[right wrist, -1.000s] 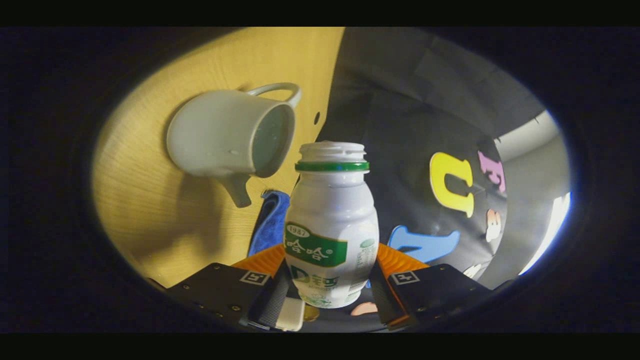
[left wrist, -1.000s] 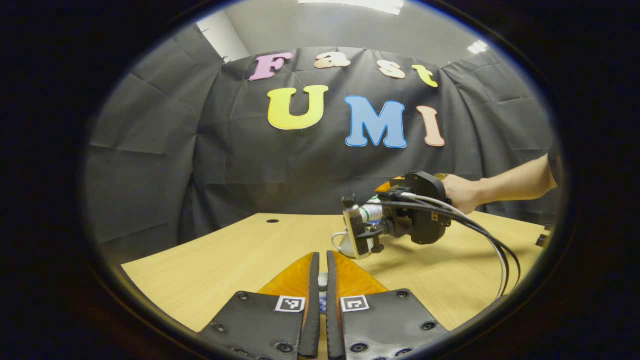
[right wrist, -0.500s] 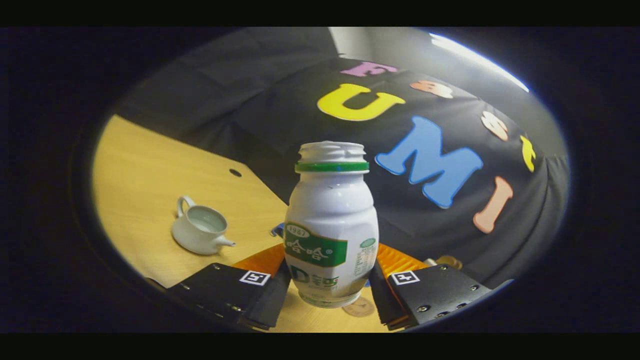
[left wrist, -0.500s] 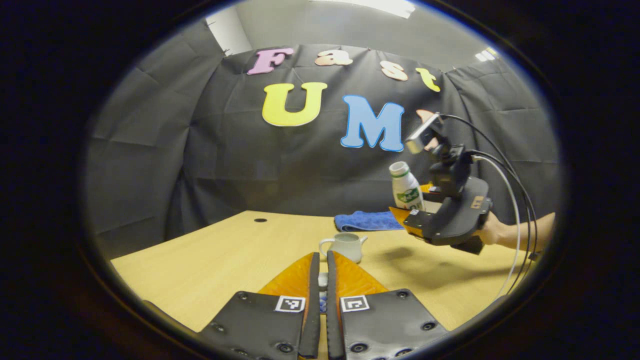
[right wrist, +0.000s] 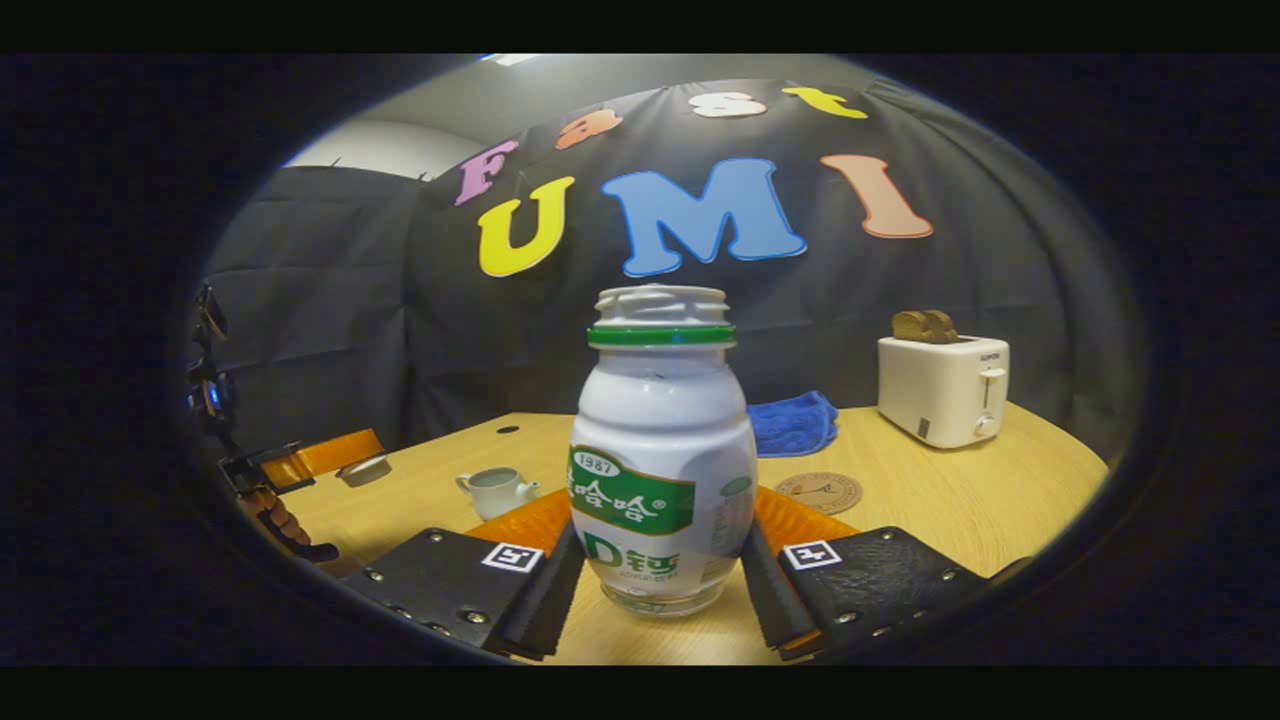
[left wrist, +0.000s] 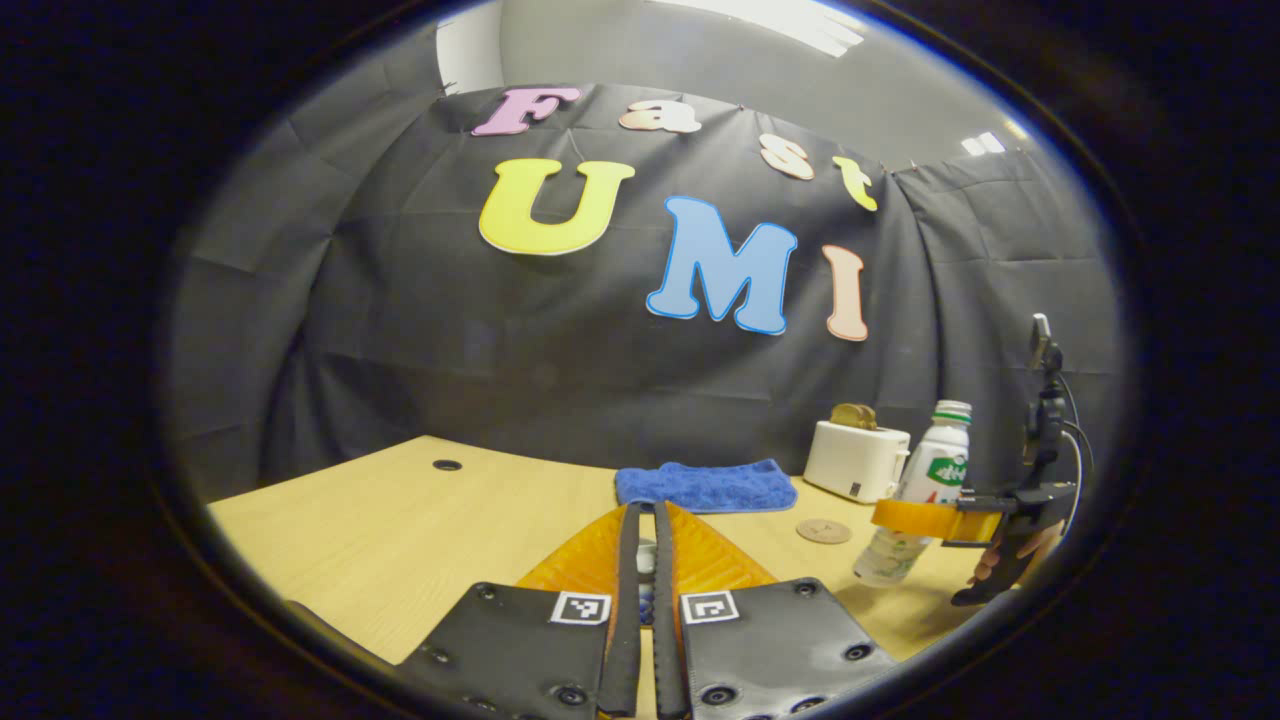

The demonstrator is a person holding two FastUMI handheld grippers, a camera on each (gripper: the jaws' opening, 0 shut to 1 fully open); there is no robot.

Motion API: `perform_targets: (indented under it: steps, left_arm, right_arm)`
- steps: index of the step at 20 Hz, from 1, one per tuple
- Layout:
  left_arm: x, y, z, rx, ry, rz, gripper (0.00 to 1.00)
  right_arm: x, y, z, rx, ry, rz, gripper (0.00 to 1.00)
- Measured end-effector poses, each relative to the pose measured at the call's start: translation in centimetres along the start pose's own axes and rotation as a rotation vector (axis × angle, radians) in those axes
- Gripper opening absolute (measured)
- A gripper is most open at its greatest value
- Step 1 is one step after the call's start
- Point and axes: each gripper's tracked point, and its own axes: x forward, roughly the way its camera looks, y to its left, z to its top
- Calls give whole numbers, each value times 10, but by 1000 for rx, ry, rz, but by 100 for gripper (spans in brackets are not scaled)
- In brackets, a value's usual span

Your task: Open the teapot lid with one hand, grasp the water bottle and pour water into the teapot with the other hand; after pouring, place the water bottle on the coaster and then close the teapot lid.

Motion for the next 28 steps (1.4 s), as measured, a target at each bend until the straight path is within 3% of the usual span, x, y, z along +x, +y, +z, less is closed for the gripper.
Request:
perform_targets:
  steps: [5, 6, 9, 10, 11, 12, 24, 27, 28]
  left_arm:
    - [71, 8, -17, -24, 48, -8, 16]
    - [82, 7, -25, -13, 62, -5, 12]
    - [106, 14, -47, 43, 111, 21, 15]
    - [109, 13, -57, 38, 132, 13, 15]
    - [113, 14, -65, 40, 151, 10, 8]
    - [114, 12, -71, 51, 167, 9, 15]
    - [119, 19, -81, 109, 167, 30, 12]
    - [120, 17, -79, 98, 169, 24, 17]
    - [118, 16, -79, 86, 164, 16, 22]
  right_arm:
    - [-20, -8, -2, 2, -43, -12, 72]
    - [-21, -10, -2, 1, -46, -16, 73]
    - [-24, -15, 3, 6, -56, -32, 72]
    - [-24, -16, 2, 6, -58, -38, 72]
    - [-23, -19, 3, 0, -60, -49, 72]
    - [-24, -23, 2, -9, -59, -65, 72]
    - [-26, -36, 1, -23, -44, -90, 72]
    - [-25, -40, 1, -29, -42, -103, 72]
    - [-24, -41, 0, -30, -41, -106, 72]
